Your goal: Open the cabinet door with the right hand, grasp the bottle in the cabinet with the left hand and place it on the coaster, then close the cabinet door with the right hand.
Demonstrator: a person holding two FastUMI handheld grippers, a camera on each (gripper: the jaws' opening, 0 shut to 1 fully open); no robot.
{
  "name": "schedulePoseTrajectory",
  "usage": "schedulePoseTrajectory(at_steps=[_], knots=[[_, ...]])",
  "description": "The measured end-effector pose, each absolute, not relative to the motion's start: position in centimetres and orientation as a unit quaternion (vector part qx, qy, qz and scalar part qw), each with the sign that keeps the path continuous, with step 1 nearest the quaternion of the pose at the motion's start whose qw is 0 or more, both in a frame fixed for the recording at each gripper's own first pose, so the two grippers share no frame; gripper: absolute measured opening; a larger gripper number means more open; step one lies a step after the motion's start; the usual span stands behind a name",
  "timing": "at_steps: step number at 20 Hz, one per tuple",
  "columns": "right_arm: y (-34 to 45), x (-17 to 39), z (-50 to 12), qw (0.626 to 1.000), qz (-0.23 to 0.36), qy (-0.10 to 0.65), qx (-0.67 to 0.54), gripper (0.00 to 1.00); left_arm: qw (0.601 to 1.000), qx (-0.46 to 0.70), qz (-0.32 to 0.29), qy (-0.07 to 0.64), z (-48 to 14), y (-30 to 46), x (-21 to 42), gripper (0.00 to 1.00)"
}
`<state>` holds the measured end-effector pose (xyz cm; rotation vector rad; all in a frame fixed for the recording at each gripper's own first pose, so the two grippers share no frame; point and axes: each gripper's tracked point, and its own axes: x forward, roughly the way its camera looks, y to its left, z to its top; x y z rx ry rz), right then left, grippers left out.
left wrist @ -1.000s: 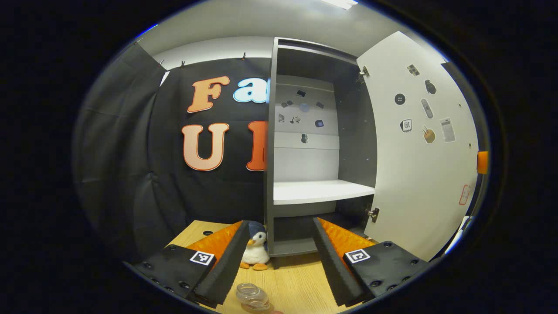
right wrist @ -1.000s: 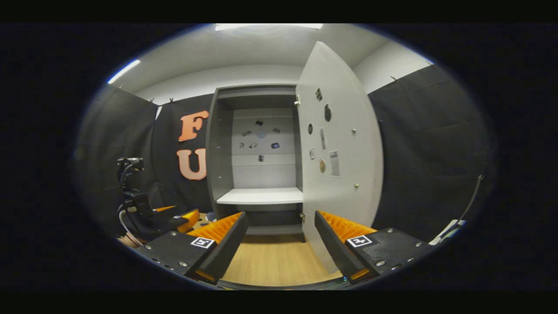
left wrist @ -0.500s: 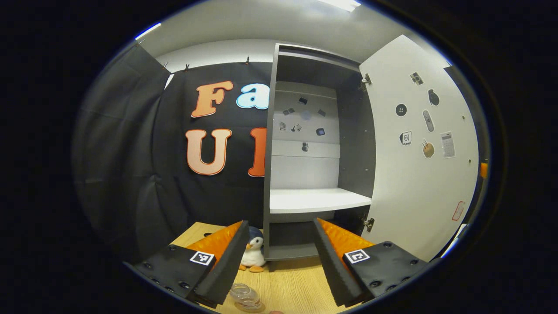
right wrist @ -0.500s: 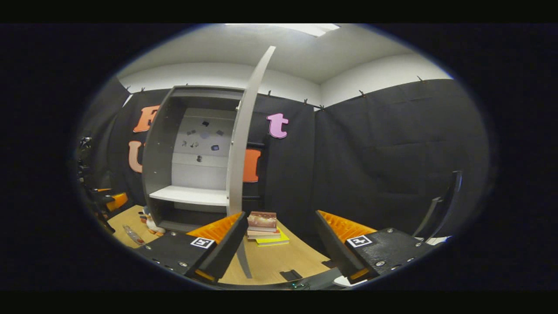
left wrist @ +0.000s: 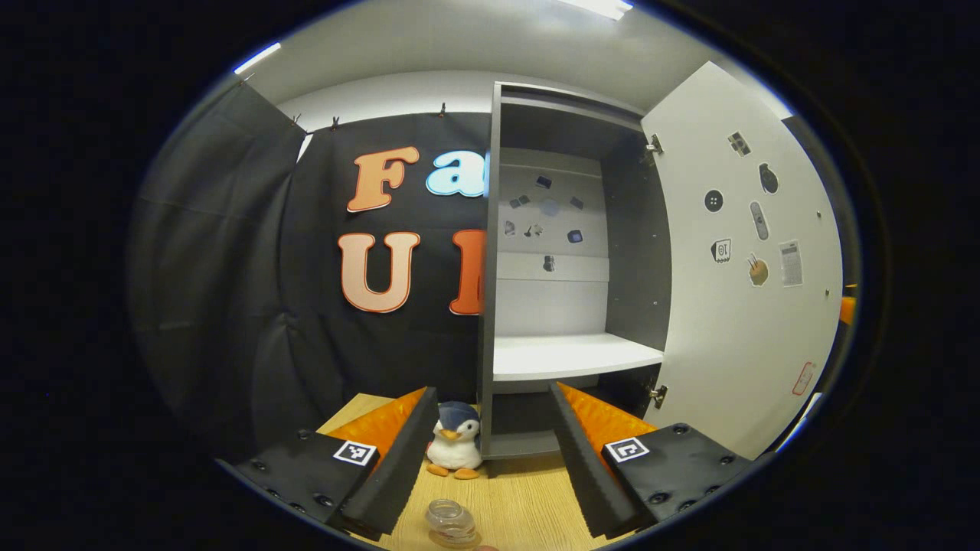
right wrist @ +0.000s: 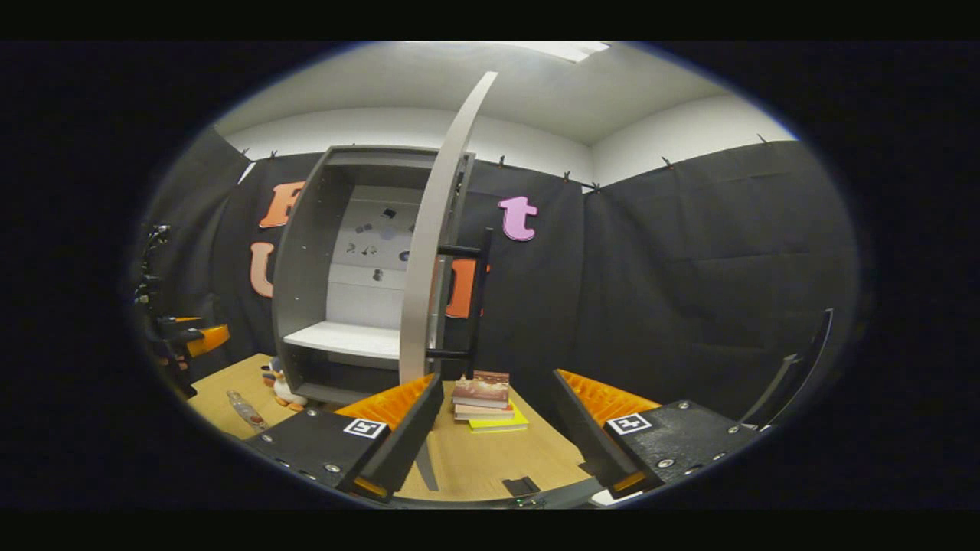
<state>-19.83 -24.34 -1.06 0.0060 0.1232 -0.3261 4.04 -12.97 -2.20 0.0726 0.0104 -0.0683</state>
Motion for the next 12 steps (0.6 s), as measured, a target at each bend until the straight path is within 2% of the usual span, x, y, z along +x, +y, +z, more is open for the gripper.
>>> schedulePoseTrajectory(at_steps=[7, 12], knots=[[-18.0, -15.9, -0.5, 0.995, -0.071, 0.045, 0.062, 0.89, 0.998, 0.04, -0.041, 0.001, -2.1, -12.4, 5.1, 0.93], [-13.8, -12.3, 0.2, 0.996, -0.016, 0.031, 0.08, 0.89, 0.999, 0.034, -0.022, 0.005, -2.2, -9.2, 5.7, 0.92]])
